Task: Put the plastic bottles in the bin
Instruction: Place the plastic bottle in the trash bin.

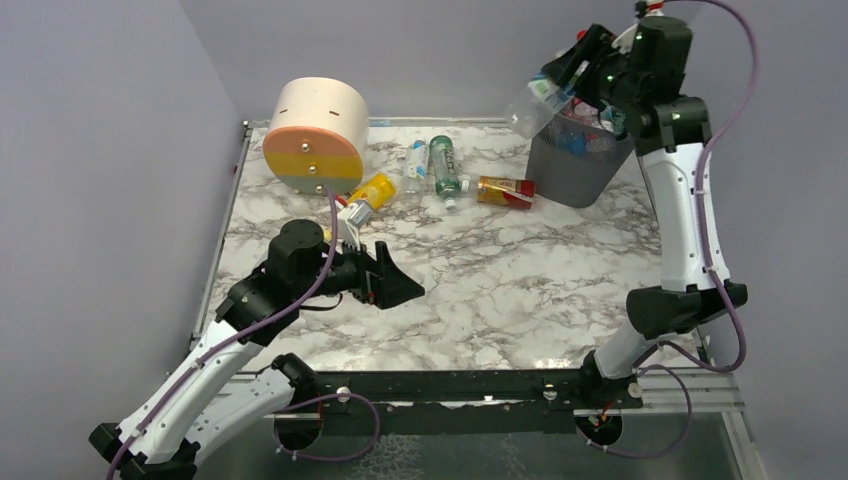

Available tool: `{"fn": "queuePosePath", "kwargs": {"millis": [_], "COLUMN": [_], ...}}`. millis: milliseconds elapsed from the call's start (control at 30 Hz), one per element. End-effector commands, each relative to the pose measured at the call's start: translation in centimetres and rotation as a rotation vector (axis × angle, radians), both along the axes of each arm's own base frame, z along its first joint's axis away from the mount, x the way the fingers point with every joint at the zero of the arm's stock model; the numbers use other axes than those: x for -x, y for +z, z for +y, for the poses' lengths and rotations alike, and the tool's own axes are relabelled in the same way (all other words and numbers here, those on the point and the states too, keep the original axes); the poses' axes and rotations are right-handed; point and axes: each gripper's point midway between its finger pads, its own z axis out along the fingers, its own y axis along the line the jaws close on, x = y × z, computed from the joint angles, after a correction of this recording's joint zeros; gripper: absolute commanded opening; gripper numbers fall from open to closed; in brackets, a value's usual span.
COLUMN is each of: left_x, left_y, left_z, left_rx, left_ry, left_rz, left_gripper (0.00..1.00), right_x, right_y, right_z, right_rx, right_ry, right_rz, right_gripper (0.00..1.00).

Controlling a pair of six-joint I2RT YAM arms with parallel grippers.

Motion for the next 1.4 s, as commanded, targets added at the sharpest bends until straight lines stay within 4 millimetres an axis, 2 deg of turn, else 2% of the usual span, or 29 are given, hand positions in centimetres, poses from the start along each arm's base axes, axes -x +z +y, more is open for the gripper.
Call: {"fn": "queuePosePath", "kwargs": {"millis": [0,167,333,533,767,867,1100,1200,1367], "left_x": [-0.2,-1.1,-1.8,-2.6,-3.1,-3.3,-3.6,-3.6,-3.7], "left_y": [-1.1,-1.3,-2.0,-2.7,-3.1,-3.3,-3.4,-3.4,-3.5], "left_z": [-0.4,-0.9,-1.2,-1.6,-2.5,-2.7,-3.0,-3.1,-3.3], "left_rx": [-0.023,-0.035,-0.065,-0.084,-0.097,-0.104,-0.107,-0.104,-0.106], "left_ry": [-0.027,-0.023,-0.026,-0.029,-0.065,-0.084,-0.097,-0.1,-0.111], "left_rz": [-0.012,-0.019,-0.017,-0.015,-0.014,-0.013,-0.026,-0.029,-0.032], "left_gripper": [0.99,0.99,0.99,0.99,0.99,0.99,0.99,0.99,0.99], "right_x": [-2.4,-5.0,-6.2,-4.0,-2.2,-2.4,-4.7,-5.5,-7.6], "right_y": [3.7,5.8,6.3,6.4,4.9,4.8,3.4,4.1,4.0], "right_z": [-5.0,-11.6,-14.9,-18.4,-22.2,-23.4,-25.3,-25.2,-24.3], "right_rx": [-0.081,-0.164,-0.177,-0.257,-0.24,-0.199,-0.108,-0.066,-0.006], "right_ry": [-0.072,-0.214,-0.369,-0.591,-0.819,-0.885,-0.998,-1.021,-1.04], "right_rz": [-0.104,-0.197,-0.282,-0.417,-0.446,-0.431,-0.348,-0.339,-0.316], "right_gripper": [0.66,0.66,0.66,0.65,0.67,0.68,0.69,0.7,0.74]}}
